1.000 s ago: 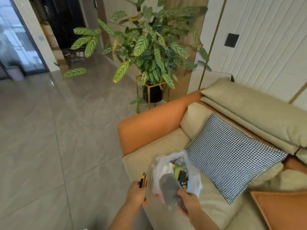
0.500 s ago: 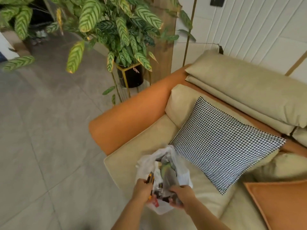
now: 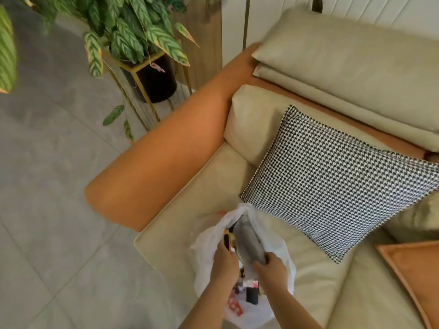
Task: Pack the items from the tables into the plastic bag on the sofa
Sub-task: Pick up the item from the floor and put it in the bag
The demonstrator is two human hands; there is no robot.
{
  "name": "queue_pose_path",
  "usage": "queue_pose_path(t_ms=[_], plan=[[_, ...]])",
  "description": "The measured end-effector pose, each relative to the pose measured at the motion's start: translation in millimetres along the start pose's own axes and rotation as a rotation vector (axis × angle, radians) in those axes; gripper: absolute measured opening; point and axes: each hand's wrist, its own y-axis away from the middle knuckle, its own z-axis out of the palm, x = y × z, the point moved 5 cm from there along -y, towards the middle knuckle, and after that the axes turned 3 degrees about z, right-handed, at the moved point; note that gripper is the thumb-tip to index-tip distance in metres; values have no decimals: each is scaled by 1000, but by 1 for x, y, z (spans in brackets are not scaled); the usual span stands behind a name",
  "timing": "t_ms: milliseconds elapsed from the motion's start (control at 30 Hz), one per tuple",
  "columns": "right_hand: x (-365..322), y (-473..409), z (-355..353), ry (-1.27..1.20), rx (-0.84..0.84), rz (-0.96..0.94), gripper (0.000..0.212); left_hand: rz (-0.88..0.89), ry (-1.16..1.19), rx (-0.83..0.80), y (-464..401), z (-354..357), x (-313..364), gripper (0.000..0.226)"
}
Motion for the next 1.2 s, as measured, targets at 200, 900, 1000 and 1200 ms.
queue_pose_path(t_ms=[200,900,1000,1200], plan=[[-15,-23,33,8,-101,-119,33,95,-72,-151,-25,17,5,49],[38,-39,9,432,68,-74,87,119,-653,128,-41,-30,-16,72],[20,-29,1,369,109,-184,80,184,-591,96,-29,-33,-6,59],[-20,0,-33,333,159,-351,64,293,-546,116,2,-65,34,36]])
